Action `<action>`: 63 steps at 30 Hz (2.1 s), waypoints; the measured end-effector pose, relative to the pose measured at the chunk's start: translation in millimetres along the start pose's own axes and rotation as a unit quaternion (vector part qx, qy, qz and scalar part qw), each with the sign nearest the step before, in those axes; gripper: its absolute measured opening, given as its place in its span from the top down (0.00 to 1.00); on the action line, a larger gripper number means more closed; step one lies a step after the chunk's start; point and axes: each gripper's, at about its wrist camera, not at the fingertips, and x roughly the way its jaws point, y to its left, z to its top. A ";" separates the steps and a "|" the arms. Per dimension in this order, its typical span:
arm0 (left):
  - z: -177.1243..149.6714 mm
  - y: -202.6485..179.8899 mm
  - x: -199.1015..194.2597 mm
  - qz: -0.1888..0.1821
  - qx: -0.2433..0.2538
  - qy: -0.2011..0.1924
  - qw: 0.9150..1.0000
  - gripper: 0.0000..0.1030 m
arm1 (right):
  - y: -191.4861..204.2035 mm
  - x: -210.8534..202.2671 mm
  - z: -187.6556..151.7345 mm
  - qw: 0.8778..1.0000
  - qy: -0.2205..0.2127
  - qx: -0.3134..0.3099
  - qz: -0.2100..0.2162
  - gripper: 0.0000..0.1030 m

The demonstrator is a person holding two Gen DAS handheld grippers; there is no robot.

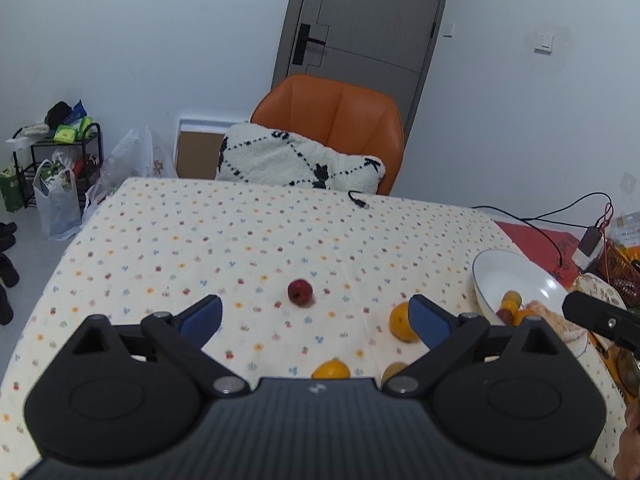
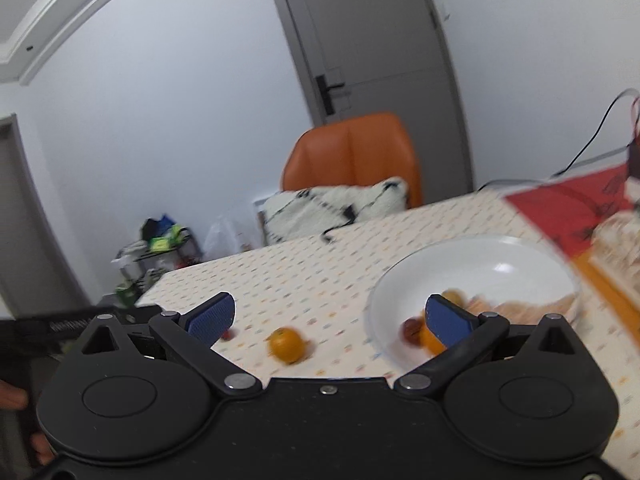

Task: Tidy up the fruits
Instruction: 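Move both grippers back from the plate toward the remaining fruits, then grasp the yellow lemon with the left gripper while the right gripper grasps the brown kiwi, then carry the lemon with the left gripper while the right gripper carries the kiwi to the plate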

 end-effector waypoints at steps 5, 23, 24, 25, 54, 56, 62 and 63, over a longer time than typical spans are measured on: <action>-12.0 4.6 0.0 -0.003 -0.003 0.009 1.000 0.06 | 8.0 7.2 -8.3 0.999 0.025 0.005 0.025 0.00; -31.3 8.6 31.2 -0.028 0.004 0.056 0.998 0.39 | 30.5 30.9 -30.6 0.995 0.073 -0.016 0.065 0.25; -32.3 8.2 32.5 -0.029 0.005 0.057 0.998 0.39 | 31.0 31.6 -31.5 0.995 0.075 -0.017 0.065 0.26; -32.9 8.0 34.5 -0.029 0.005 0.059 0.998 0.41 | 31.8 31.9 -32.2 0.995 0.076 -0.020 0.064 0.26; -33.0 23.8 39.9 -0.024 -0.021 0.057 0.998 0.74 | 47.1 67.6 -45.9 0.989 0.122 -0.042 0.076 0.43; -33.0 25.5 38.9 -0.024 -0.022 0.057 0.998 0.74 | 48.9 69.7 -47.3 0.989 0.123 -0.046 0.074 0.43; -32.8 27.9 36.5 -0.023 -0.024 0.054 0.998 0.74 | 52.4 77.4 -49.0 0.988 0.129 -0.046 0.071 0.49; -32.7 28.3 36.3 -0.022 -0.025 0.054 0.998 0.74 | 52.8 78.4 -49.4 0.988 0.130 -0.049 0.070 0.50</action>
